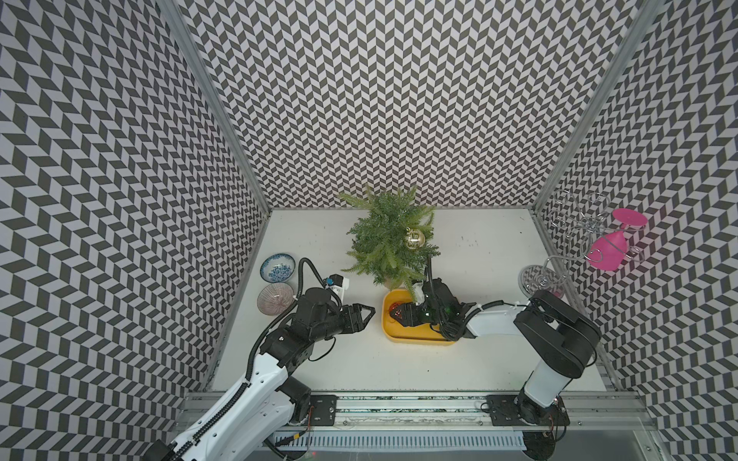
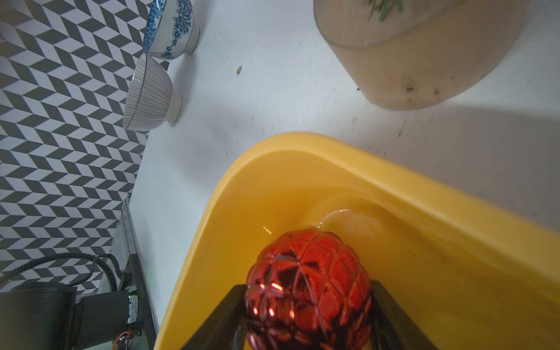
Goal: Decorate the small christmas tree with ornaments
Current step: Pick up an ornament from the container.
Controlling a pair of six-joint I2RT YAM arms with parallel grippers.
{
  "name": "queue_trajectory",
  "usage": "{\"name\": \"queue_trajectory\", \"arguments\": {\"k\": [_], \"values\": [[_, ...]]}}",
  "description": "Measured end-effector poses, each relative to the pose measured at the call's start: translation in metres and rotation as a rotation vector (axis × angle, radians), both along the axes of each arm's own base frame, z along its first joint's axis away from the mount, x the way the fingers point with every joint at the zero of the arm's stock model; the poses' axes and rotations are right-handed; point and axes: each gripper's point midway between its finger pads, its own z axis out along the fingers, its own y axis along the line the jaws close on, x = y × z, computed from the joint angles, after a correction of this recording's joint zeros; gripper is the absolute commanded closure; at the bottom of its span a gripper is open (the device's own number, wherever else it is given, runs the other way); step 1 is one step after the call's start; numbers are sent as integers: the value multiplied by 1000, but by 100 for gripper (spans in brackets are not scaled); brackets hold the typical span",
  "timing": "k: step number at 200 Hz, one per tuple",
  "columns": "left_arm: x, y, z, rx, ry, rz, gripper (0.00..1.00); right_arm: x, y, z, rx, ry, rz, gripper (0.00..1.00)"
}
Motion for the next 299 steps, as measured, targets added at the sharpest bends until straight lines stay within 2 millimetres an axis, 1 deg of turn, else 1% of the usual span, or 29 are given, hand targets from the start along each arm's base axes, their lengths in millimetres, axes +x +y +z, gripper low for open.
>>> {"name": "queue_trajectory", "arguments": {"k": [27, 46, 66, 92, 108, 133, 152, 170, 195, 227, 258, 284, 299], "values": [[0, 0, 0, 0, 0, 0, 39, -2, -3, 3, 1, -5, -5, 40], [0, 0, 0, 1, 0, 1, 39, -4, -7, 15, 11, -21, -10, 40], [1, 0, 0, 2, -2, 4, 39, -8, -13, 34, 30, -49, -18, 40], [2, 1, 2, 3, -8, 9, 39, -13, -23, 66, 64, -102, -33, 40], [3, 1, 4, 0, -17, 9, 39, -18, -30, 85, 84, -132, -43, 40], [3, 0, 10, -8, -36, 8, 39, -24, -43, 109, 95, -167, -63, 39], [6, -1, 22, -26, -70, 5, 39, -29, -55, 126, 97, -195, -87, 39], [8, -4, 39, -54, -119, -3, 42, -34, -66, 142, 104, -228, -107, 39], [11, -8, 58, -82, -176, -21, 44, -38, -75, 167, 120, -274, -121, 39], [13, -11, 80, -107, -230, -35, 48, -35, -73, 208, 145, -328, -114, 39], [16, -14, 110, -129, -303, -43, 48, -33, -67, 253, 187, -390, -95, 39], [18, -15, 132, -149, -353, -47, 48, -30, -62, 280, 203, -425, -74, 39], [18, -15, 142, -153, -377, -50, 48, -28, -59, 292, 201, -436, -64, 39]]}}
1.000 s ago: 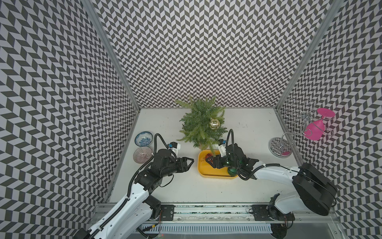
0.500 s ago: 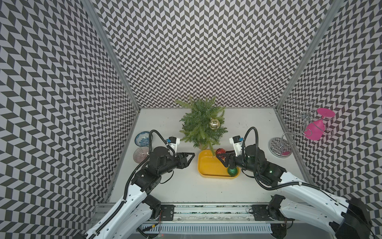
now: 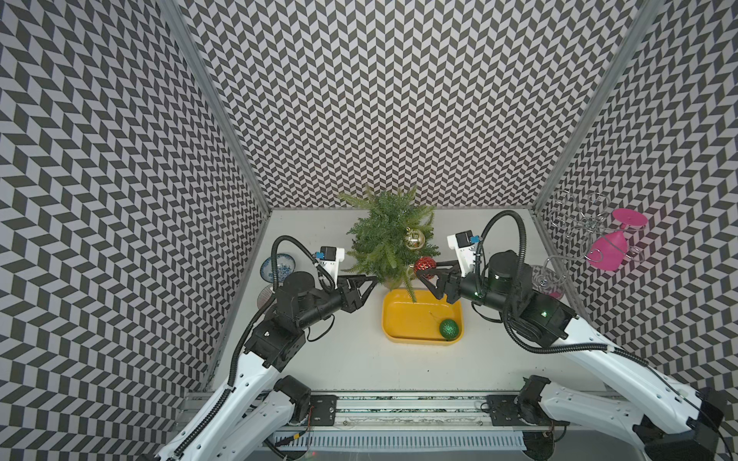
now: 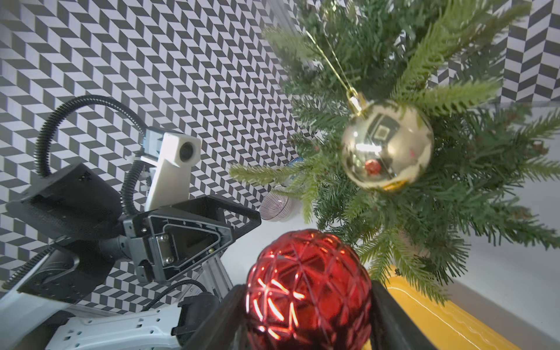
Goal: Decorate the small christmas tree with ornaments
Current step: Pick up an ornament from the container, then hang an ornament on the christmas tree.
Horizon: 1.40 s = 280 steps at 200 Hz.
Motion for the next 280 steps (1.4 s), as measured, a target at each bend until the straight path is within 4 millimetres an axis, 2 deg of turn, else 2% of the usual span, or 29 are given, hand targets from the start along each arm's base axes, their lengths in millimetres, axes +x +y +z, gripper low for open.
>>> {"name": "queue_trajectory", "arguments": {"k": [53, 141, 199, 233, 280], "values": [[5, -4, 32, -21, -58, -6, 47, 7, 10, 37, -12, -39, 20, 39], [21, -13, 68, -34, -112, -14, 47, 27, 29, 76, -10, -80, 24, 39], [39, -1, 89, -42, -128, 33, 46, 44, 37, 106, -1, -139, -9, 39], [43, 7, 93, -46, -129, 52, 46, 57, 42, 121, -1, -175, -40, 39], [42, 7, 92, -47, -123, 41, 45, 77, 51, 124, -24, -191, -77, 39]]}}
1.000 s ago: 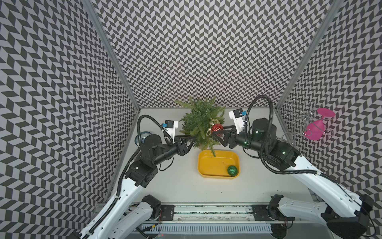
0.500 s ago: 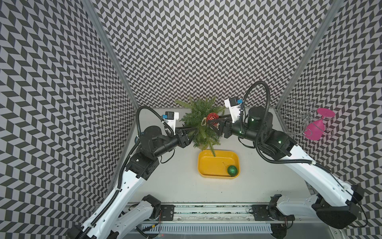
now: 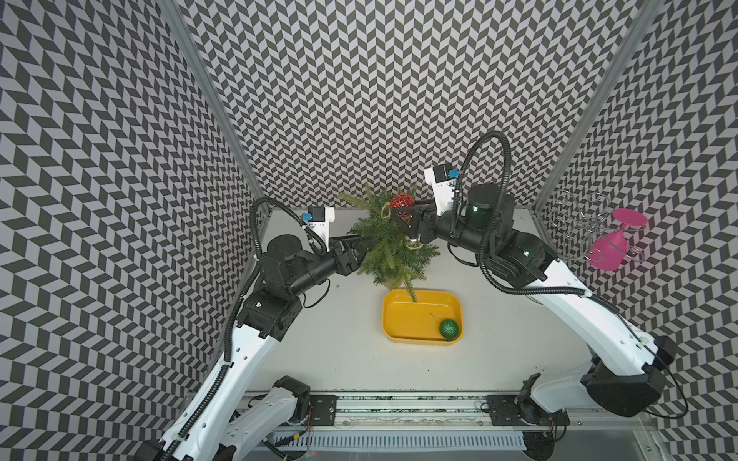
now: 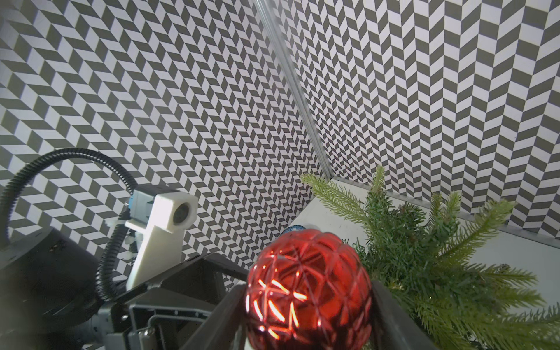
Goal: Decorate the small christmas tree with ornaments
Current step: Hang an ornament on the christmas tree.
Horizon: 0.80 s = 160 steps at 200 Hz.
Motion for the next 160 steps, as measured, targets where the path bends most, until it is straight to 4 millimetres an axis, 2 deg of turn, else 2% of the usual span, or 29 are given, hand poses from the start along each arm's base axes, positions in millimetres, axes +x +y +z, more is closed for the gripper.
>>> {"name": "queue_trajectory", "arguments": {"k": [70, 160], "values": [[0, 0, 0, -1, 3, -3, 45, 23, 8, -22, -52, 25, -49, 39], [1, 0, -1, -15, 18, -7, 44, 26, 6, -21, -59, 13, -66, 39]]}}
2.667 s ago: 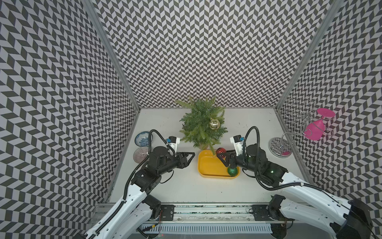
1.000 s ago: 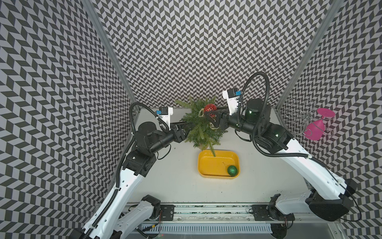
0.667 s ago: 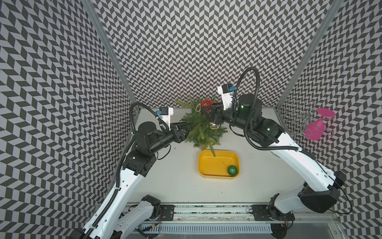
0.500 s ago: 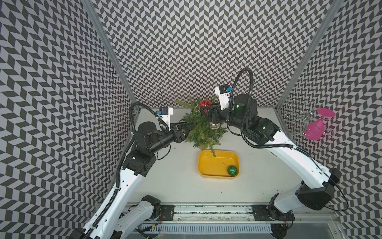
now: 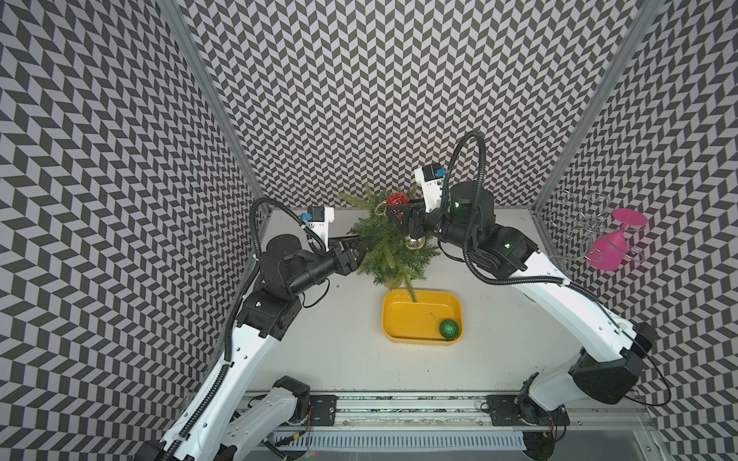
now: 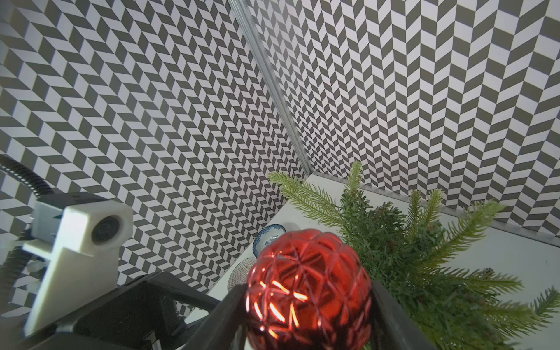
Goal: Decorate the small christmas tree with ornaments
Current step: Hang an ornament on the christmas tree.
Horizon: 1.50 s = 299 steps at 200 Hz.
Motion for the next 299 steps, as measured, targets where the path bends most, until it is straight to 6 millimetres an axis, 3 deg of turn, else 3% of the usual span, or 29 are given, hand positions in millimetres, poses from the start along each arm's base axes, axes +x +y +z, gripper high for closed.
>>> {"name": "queue_trajectory", "arguments": {"k": [105, 198, 241, 299], "values": [[8, -8, -13, 9, 39, -25, 43, 2, -2, 6, -3, -26, -13, 39], [8, -9, -12, 6, 34, -33, 42, 9, 0, 5, -9, -30, -22, 39], [8, -9, -14, 5, 35, -33, 42, 11, 0, 15, 3, -50, -28, 39], [5, -8, -15, -7, 43, -32, 42, 13, 1, -4, -26, -21, -31, 39]]}}
